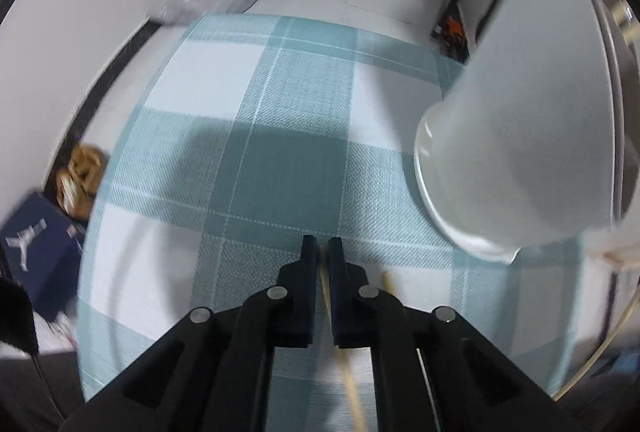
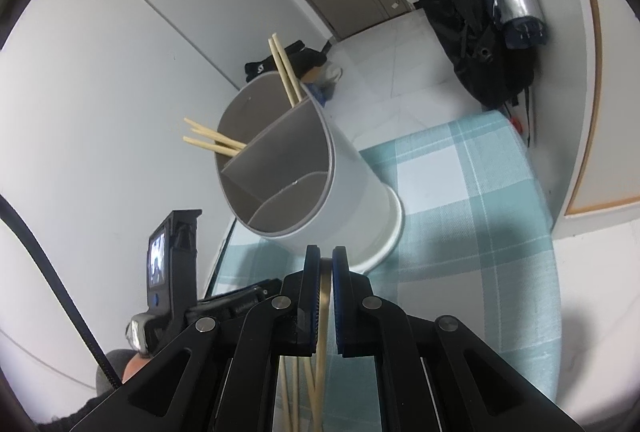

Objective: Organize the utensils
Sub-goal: 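Close the right gripper on a wooden chopstick while the left gripper grasps another, then lift both held chopsticks and carry them over the white holder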

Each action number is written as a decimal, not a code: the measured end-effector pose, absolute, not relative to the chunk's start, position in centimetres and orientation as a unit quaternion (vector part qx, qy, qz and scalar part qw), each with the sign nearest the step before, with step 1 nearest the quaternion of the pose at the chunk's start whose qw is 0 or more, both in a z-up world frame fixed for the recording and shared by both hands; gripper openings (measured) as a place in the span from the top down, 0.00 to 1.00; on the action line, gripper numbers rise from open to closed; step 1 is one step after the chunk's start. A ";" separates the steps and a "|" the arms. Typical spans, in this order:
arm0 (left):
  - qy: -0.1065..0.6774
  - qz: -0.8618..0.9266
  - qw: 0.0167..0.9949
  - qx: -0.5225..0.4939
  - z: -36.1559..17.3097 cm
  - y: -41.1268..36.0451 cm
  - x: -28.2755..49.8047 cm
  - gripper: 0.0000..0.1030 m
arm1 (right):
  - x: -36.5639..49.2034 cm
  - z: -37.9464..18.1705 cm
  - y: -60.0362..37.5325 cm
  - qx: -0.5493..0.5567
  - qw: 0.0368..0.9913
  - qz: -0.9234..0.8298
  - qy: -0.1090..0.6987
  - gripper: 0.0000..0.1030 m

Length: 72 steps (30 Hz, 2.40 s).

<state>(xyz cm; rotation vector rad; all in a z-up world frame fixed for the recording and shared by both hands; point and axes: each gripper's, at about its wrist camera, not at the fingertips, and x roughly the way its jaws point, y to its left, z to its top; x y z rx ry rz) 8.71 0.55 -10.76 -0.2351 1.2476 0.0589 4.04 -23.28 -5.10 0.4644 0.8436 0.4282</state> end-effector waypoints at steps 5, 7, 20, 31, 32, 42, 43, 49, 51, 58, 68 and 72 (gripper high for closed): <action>0.561 0.029 0.817 -0.132 -9.7 0.9 8.0 0.99 | 3.7 -4.5 -23.4 0.216 0.873 0.198 0.390 0.95; 0.553 0.024 0.821 -0.141 -9.0 1.0 7.6 0.99 | 3.4 -4.1 -23.3 0.213 0.876 0.199 0.383 0.95; 0.397 -0.055 0.899 -0.178 -0.4 1.4 2.4 0.99 | 0.3 -1.2 -20.4 0.123 0.920 0.194 0.316 0.95; 0.374 -0.056 0.923 -0.068 1.7 -0.3 0.0 0.99 | -1.9 0.0 -19.2 0.092 0.939 0.186 0.275 0.95; 0.369 -0.063 0.925 -0.059 2.0 -0.6 -0.5 0.99 | -2.0 0.2 -18.9 0.084 0.941 0.186 0.271 0.95; 0.360 -0.080 0.928 -0.062 3.3 -0.5 -1.6 0.99 | -2.2 1.2 -18.9 0.090 0.943 0.182 0.265 0.95; 0.359 -0.081 0.928 -0.061 3.5 -0.5 -1.5 0.99 | -2.2 1.3 -19.0 0.090 0.943 0.180 0.264 0.95; 0.345 -0.097 0.932 -0.053 5.4 -1.6 -0.9 0.99 | -1.6 2.5 -19.2 0.089 0.946 0.185 0.250 0.95; 0.339 -0.103 0.934 -0.048 6.1 -2.1 -0.8 0.99 | -1.4 3.1 -19.3 0.086 0.948 0.186 0.244 0.95; 0.331 -0.132 0.934 -0.042 8.3 -3.4 0.0 0.99 | 0.0 5.3 -19.9 0.084 0.952 0.189 0.227 0.95; 0.330 -0.181 0.924 -0.071 12.0 -3.6 3.1 0.99 | 3.7 9.6 -21.5 0.076 0.958 0.185 0.207 0.95; 0.331 -0.192 0.920 -0.082 13.3 -3.6 4.8 0.99 | 5.3 11.6 -21.8 0.072 0.960 0.186 0.195 0.95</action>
